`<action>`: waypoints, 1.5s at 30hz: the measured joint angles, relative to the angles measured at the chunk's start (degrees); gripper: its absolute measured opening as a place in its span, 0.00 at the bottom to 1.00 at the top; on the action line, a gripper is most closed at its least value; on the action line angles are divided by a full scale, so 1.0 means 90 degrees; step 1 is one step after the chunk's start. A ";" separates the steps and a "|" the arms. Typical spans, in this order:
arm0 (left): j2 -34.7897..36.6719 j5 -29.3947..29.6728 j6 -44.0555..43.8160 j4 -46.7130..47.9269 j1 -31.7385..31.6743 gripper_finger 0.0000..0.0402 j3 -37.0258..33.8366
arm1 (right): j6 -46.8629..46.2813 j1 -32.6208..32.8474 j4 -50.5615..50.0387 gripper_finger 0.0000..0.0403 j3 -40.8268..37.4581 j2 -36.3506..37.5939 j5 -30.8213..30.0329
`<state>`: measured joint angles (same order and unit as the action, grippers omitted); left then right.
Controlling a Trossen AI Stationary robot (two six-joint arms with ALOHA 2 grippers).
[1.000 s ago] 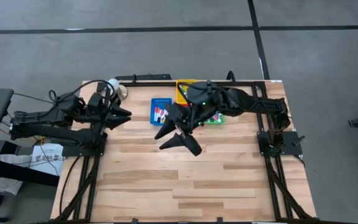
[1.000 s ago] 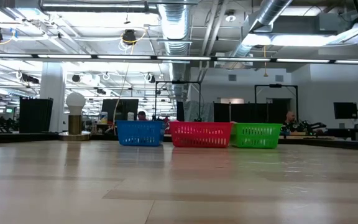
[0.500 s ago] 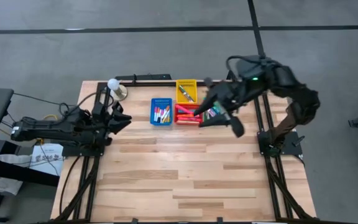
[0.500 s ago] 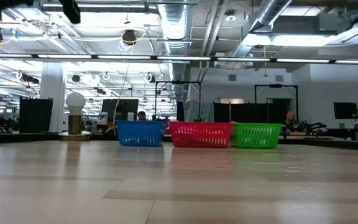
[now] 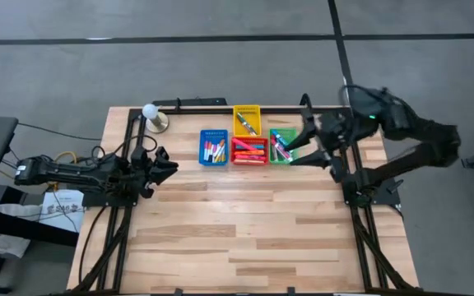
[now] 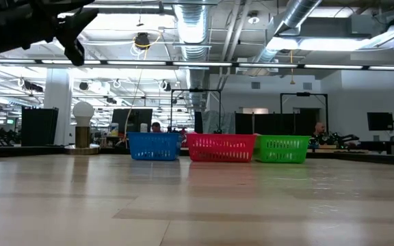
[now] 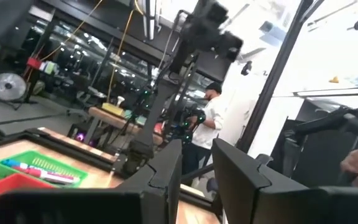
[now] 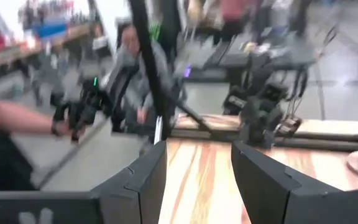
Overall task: Pick & Place Markers
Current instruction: Return to Home Position
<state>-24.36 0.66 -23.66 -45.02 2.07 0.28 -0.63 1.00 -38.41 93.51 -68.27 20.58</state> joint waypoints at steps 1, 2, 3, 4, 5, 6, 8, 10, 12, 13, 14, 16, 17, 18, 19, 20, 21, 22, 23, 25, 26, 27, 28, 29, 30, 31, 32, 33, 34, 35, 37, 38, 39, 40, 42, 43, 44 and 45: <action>0.0003 0.0002 0.0007 0.0008 0.0026 0.22 -0.0007 | -0.0151 -0.0074 0.0499 0.42 -0.0664 0.0426 -0.0007; 0.0000 0.0001 0.0033 -0.0003 0.0045 0.22 -0.0003 | -0.0303 -0.0147 0.0984 0.42 -0.1304 0.0859 -0.0053; 0.0000 0.0001 0.0075 -0.0004 0.0062 0.22 -0.0003 | -0.0458 -0.0219 0.1433 0.42 -0.1934 0.1294 -0.0138; 0.0000 -0.0001 0.0078 -0.0003 0.0062 0.22 -0.0003 | -0.0598 -0.0283 0.1859 0.42 -0.2559 0.1732 -0.0249; 0.0000 -0.0001 0.0085 -0.0007 0.0060 0.22 -0.0001 | -0.0715 -0.0341 0.2212 0.42 -0.3133 0.2153 -0.0372; 0.0000 0.0001 0.0087 -0.0004 0.0060 0.22 -0.0001 | -0.0801 -0.0390 0.2512 0.42 -0.3670 0.2567 -0.0486; 0.0000 0.0001 0.0090 -0.0002 0.0060 0.22 -0.0001 | -0.0945 -0.0460 0.2917 0.42 -0.4674 0.3363 -0.0688; 0.0000 0.0001 0.0092 -0.0004 0.0060 0.22 -0.0001 | -0.1046 -0.0493 0.3219 0.42 -0.5538 0.4104 -0.0836; 0.0000 0.0001 0.0092 -0.0004 0.0060 0.22 -0.0001 | -0.1153 -0.0499 0.3579 0.42 -0.6314 0.4759 -0.0855; 0.0000 0.0001 0.0092 -0.0004 0.0060 0.22 -0.0001 | -0.1229 -0.0498 0.3764 0.42 -0.6664 0.5066 -0.0858; 0.0000 0.0001 0.0092 -0.0004 0.0060 0.22 -0.0001 | -0.1268 -0.0496 0.3855 0.42 -0.6974 0.5366 -0.0860; 0.0000 0.0001 0.0085 -0.0003 0.0059 0.22 0.0000 | -0.1292 -0.0496 0.3851 0.42 -0.7499 0.5932 -0.0965; 0.0000 0.0001 0.0085 -0.0003 0.0058 0.22 0.0001 | -0.1341 -0.0496 0.3841 0.42 -0.7740 0.6190 -0.1029; 0.0000 0.0001 0.0079 -0.0004 0.0058 0.22 0.0003 | -0.1425 -0.0496 0.3841 0.42 -0.7970 0.6432 -0.1129; 0.0000 0.0001 0.0074 -0.0004 0.0058 0.22 0.0004 | -0.1515 -0.0496 0.3836 0.42 -0.8175 0.6671 -0.1243; 0.0000 0.0001 0.0068 -0.0004 0.0058 0.22 0.0004 | -0.1599 -0.0496 0.3836 0.42 -0.8355 0.6898 -0.1356; 0.0000 0.0002 0.0058 -0.0004 0.0058 0.22 0.0004 | -0.1649 -0.0496 0.3836 0.42 -0.8505 0.7118 -0.1428; 0.0000 0.0023 0.0053 -0.0004 0.0058 0.22 0.0004 | -0.1654 -0.0497 0.3848 0.42 -0.8645 0.7320 -0.1458; 0.0000 0.0030 0.0053 -0.0004 0.0058 0.22 0.0004 | -0.1634 -0.0496 0.3848 0.42 -0.8789 0.7515 -0.1455; 0.0000 0.0049 0.0053 -0.0004 0.0058 0.22 0.0004 | -0.1607 -0.0489 0.3832 0.42 -0.9000 0.7554 -0.1450; 0.0000 0.0047 0.0053 -0.0004 0.0058 0.22 0.0004 | -0.1607 -0.0489 0.3705 0.42 -0.9079 0.7555 -0.1448; -0.0002 0.0055 0.0050 -0.0005 0.0058 0.22 0.0005 | -0.1607 -0.0486 0.3719 0.42 -0.9135 0.7536 -0.1450; -0.0002 0.0073 0.0044 -0.0009 0.0058 0.22 0.0006 | -0.1607 -0.0488 0.3863 0.42 -0.9210 0.7480 -0.1450; -0.0001 0.0074 0.0044 -0.0006 0.0058 0.22 0.0006 | -0.1614 -0.0489 0.3912 0.42 -0.9320 0.7456 -0.1449; -0.0002 0.0074 0.0043 -0.0007 0.0058 0.22 0.0006 | -0.1615 -0.0486 0.3819 0.42 -0.9434 0.7464 -0.1450; -0.0002 0.0076 0.0035 -0.0007 0.0058 0.22 0.0006 | -0.1610 -0.0489 0.3757 0.42 -0.9526 0.7487 -0.1452; -0.0010 0.0076 0.0029 -0.0009 0.0058 0.22 0.0006 | -0.1598 -0.0489 0.3824 0.42 -0.9606 0.7522 -0.1454; -0.0010 0.0074 0.0029 -0.0007 0.0058 0.22 0.0006 | -0.1594 -0.0490 0.3953 0.42 -0.9698 0.7567 -0.1456; -0.0010 0.0074 0.0034 -0.0005 0.0058 0.22 0.0006 | -0.1583 -0.0489 0.4098 0.42 -0.9797 0.7573 -0.1455; -0.0015 0.0074 0.0047 -0.0009 0.0058 0.22 0.0009 | -0.1564 -0.0488 0.4190 0.42 -0.9912 0.7566 -0.1449; -0.0015 0.0076 0.0076 -0.0007 0.0058 0.22 0.0009 | -0.1473 -0.0477 0.4465 0.42 -1.0127 0.7565 -0.1444; -0.0015 0.0074 0.0078 -0.0005 0.0056 0.22 0.0009 | -0.1423 -0.0468 0.4750 0.42 -1.0248 0.7570 -0.1443; -0.0015 0.0074 0.0076 -0.0007 0.0055 0.22 0.0009 | -0.1371 -0.0449 0.4899 0.42 -1.0335 0.7571 -0.1445; -0.0015 0.0074 0.0075 -0.0006 0.0056 0.22 0.0009 | -0.1289 -0.0442 0.4910 0.42 -1.0335 0.7562 -0.1452; -0.0015 0.0074 0.0075 -0.0007 0.0055 0.22 0.0009 | -0.1196 -0.0445 0.4929 0.42 -1.0335 0.7524 -0.1454; -0.0015 0.0074 0.0075 -0.0007 0.0055 0.22 0.0009 | -0.1158 -0.0448 0.4875 0.42 -1.0335 0.7506 -0.1456; -0.0015 0.0072 0.0075 -0.0007 0.0056 0.22 0.0009 | -0.1114 -0.0450 0.4786 0.42 -1.0335 0.7509 -0.1457; -0.0015 0.0069 0.0075 -0.0012 0.0058 0.22 0.0009 | -0.1109 -0.0450 0.4759 0.42 -1.0338 0.7512 -0.1455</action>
<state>-24.49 1.27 -22.98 -45.13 2.59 0.36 -10.61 -3.05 4.42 0.47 -0.66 7.49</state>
